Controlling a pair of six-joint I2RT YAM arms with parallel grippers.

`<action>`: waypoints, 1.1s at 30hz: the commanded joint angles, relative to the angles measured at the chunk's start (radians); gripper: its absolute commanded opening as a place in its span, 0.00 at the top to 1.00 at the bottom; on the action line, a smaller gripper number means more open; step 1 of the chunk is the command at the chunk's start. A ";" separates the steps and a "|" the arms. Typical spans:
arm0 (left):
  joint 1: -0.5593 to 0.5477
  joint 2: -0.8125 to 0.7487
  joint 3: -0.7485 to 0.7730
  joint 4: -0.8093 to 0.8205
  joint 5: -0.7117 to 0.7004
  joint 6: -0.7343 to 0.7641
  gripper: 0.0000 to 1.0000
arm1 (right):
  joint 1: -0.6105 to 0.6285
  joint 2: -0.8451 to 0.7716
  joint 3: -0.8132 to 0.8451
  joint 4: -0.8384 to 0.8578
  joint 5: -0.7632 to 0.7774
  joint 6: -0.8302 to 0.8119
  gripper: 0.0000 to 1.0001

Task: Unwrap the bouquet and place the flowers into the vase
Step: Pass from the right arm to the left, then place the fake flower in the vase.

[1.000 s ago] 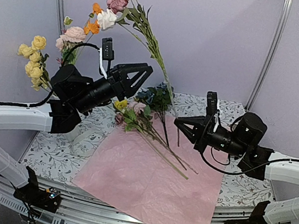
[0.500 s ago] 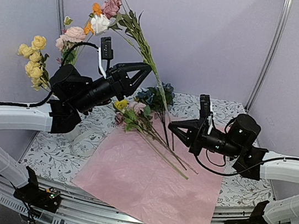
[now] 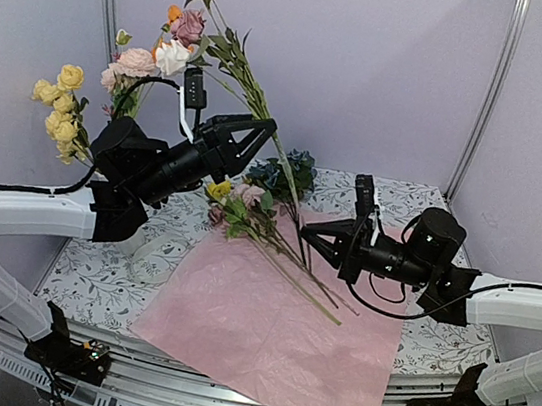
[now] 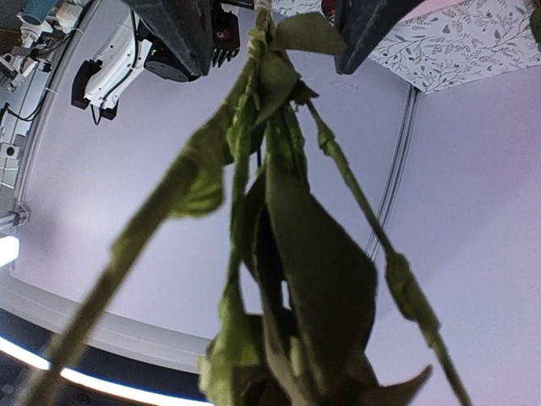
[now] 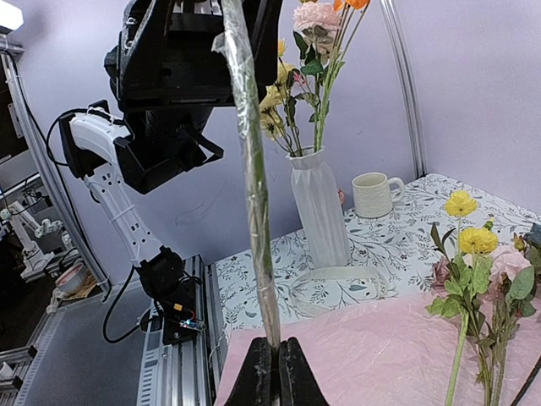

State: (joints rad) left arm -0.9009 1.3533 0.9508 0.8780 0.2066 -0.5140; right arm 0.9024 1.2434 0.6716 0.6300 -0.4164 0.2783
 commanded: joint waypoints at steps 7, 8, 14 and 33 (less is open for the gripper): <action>-0.014 0.007 0.024 0.024 0.019 0.009 0.77 | 0.007 0.021 -0.016 0.031 -0.005 0.015 0.95; -0.014 0.006 0.026 0.022 0.020 0.010 0.86 | 0.006 0.022 -0.016 0.031 -0.002 0.015 0.91; -0.013 -0.018 0.025 -0.025 0.000 0.015 1.00 | 0.006 0.003 -0.029 0.027 0.037 0.019 0.50; -0.003 -0.370 -0.065 -0.705 -0.411 0.123 1.00 | 0.003 -0.198 -0.082 -0.137 0.455 -0.214 0.01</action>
State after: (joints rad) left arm -0.9031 1.0599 0.8963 0.3656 -0.0673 -0.4652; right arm 0.9031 1.0832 0.6186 0.5343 -0.1097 0.1452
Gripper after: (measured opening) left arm 0.019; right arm 0.988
